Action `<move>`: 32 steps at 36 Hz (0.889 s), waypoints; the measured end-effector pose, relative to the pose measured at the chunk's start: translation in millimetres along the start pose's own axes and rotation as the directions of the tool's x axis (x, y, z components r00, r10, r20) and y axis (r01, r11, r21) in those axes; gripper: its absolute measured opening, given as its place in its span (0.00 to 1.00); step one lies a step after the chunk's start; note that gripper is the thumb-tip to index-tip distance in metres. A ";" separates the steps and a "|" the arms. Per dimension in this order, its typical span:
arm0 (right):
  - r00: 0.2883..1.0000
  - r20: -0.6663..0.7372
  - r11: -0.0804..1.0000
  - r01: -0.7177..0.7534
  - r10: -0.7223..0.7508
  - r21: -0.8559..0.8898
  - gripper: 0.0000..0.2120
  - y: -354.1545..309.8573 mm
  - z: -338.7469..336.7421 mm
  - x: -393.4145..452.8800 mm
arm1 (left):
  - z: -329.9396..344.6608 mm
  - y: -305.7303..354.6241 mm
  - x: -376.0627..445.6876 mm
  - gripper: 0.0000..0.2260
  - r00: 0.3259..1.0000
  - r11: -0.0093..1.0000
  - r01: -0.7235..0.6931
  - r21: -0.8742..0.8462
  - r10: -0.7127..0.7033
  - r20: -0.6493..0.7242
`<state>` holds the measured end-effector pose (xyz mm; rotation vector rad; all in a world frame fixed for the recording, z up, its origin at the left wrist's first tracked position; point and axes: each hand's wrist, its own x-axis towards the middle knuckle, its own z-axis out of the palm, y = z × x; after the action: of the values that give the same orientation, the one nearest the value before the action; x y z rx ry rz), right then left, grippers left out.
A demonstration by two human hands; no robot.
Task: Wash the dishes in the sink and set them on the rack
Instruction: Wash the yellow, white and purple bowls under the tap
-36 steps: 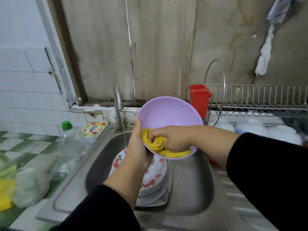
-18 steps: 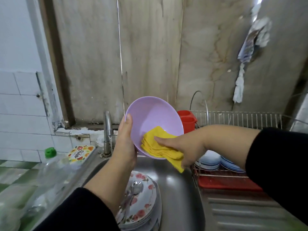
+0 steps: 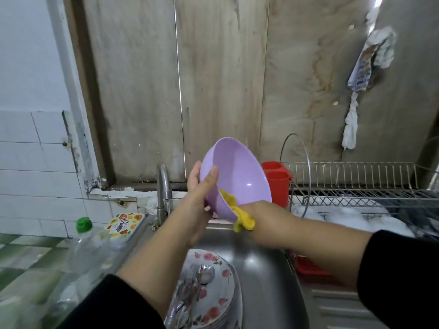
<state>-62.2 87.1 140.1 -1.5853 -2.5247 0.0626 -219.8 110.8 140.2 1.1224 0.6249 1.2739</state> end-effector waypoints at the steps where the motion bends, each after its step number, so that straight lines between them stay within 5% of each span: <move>1: 0.998 0.047 0.993 0.047 -0.043 -0.105 0.17 9.8 -7.1 -1.7 | -6.8 7.9 0.1 0.42 0.999 0.999 0.042 0.008 -0.042 0.033; 4: 0.984 0.112 0.883 0.174 -0.138 -0.437 0.25 21.5 -22.9 -1.9 | -13.2 16.8 2.0 0.23 0.994 0.993 0.110 -0.049 -0.109 0.017; 6: 0.991 0.094 0.887 0.127 -0.095 -0.444 0.26 7.9 -21.9 -0.3 | -2.4 7.3 1.5 0.20 0.989 0.994 0.061 -0.092 -0.073 -0.130; 9: 1.000 -0.024 0.988 -0.003 -0.001 -0.153 0.17 -21.5 -7.4 2.6 | 14.2 -16.4 -2.1 0.35 0.976 0.990 -0.107 -0.095 0.086 -0.199; 13: 0.999 0.033 0.992 0.046 -0.042 -0.119 0.13 -3.9 -4.0 1.2 | 1.9 -0.4 -8.6 0.43 1.000 1.000 0.017 0.004 -0.017 -0.026; 16: 0.982 0.098 0.940 0.182 -0.160 -0.289 0.25 21.8 -13.2 0.4 | -14.6 26.2 -3.4 0.25 0.993 0.993 0.114 0.013 -0.115 0.033; 18: 0.980 0.108 0.908 0.198 -0.170 -0.370 0.29 16.9 -18.5 0.5 | -10.9 25.1 -0.1 0.12 0.991 0.993 0.120 -0.018 -0.121 -0.061; 20: 0.992 0.083 0.941 0.117 -0.095 -0.319 0.29 0.5 -17.2 3.0 | 2.7 14.2 1.0 0.18 0.980 0.998 0.000 -0.068 -0.014 -0.201; 22: 0.999 -0.021 0.996 0.024 -0.026 -0.088 0.22 -14.2 -15.0 4.3 | 15.0 -3.1 1.2 0.31 0.959 0.988 -0.152 -0.033 0.139 -0.248; 26: 0.996 -0.057 0.997 0.073 -0.073 0.002 0.09 -8.6 -13.6 1.1 | 15.0 2.3 -4.6 0.48 0.991 0.995 -0.090 0.048 0.095 -0.092; 29: 0.998 0.049 0.980 0.058 -0.049 -0.190 0.21 12.8 -21.3 -0.8 | -2.6 29.6 0.7 0.29 0.999 0.999 0.041 0.008 -0.041 0.025; 32: 0.999 0.026 0.941 0.026 -0.019 -0.338 0.29 8.7 -28.9 0.2 | -1.1 28.9 4.6 0.10 0.995 0.999 0.038 -0.011 -0.038 -0.088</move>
<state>-50.0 89.6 167.5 -1.6753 -2.6817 -0.3802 -231.8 112.9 166.9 1.0458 0.7022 1.2980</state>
